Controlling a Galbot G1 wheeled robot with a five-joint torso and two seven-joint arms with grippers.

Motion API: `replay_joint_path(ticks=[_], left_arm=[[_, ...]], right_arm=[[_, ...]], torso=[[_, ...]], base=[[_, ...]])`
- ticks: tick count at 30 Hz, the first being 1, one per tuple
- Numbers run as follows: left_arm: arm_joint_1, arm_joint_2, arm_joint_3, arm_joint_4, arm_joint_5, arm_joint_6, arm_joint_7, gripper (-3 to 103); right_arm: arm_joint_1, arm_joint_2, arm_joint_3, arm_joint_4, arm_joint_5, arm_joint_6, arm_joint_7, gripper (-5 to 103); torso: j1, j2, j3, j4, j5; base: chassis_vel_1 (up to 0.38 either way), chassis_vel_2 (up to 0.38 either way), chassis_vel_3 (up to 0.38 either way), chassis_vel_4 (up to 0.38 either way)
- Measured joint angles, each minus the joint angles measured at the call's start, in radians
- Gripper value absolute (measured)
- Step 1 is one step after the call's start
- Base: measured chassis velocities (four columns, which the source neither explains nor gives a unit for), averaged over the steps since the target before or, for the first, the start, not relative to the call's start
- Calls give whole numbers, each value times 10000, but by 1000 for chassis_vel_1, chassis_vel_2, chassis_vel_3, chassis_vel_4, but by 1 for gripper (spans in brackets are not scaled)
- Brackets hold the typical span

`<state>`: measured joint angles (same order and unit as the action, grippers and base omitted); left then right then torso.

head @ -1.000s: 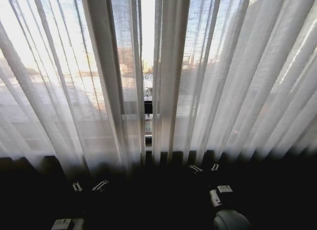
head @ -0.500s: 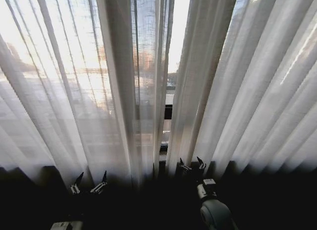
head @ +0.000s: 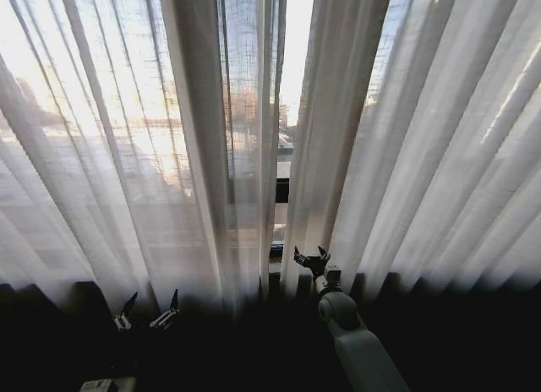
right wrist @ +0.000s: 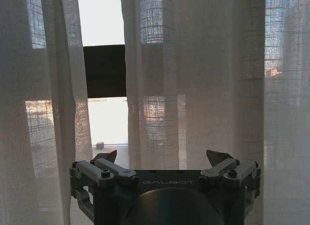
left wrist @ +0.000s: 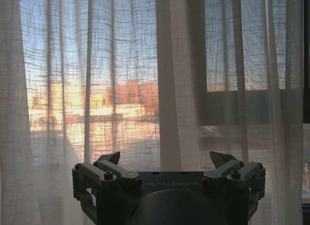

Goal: Open the curtains by pulling them apart, changing their state from closed to fully open.

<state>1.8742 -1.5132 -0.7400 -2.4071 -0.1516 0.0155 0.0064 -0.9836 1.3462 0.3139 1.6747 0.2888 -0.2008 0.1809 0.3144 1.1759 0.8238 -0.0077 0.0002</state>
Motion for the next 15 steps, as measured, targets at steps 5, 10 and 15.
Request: replay_joint_path(ticks=[5, 10, 15], left_arm=[[-113, 11, 97, -3, 12, 80, -1, 100], [-109, 22, 125, 1, 49, 100, -3, 100], [-98, 47, 113, 38, 58, 60, -3, 100]], right_arm=[[-230, -78, -124, 366, -107, -212, 6, 100], [-486, -206, -44, 703, -306, -389, -163, 100], [-626, -212, -26, 856, -326, -373, -215, 100]], torso=[[-6, 2, -3, -1, 2], [-5, 1, -2, 0, 1], [-6, 1, -3, 0, 0]], base=[[0, 0, 0, 0], [0, 0, 0, 0], [0, 0, 0, 0]])
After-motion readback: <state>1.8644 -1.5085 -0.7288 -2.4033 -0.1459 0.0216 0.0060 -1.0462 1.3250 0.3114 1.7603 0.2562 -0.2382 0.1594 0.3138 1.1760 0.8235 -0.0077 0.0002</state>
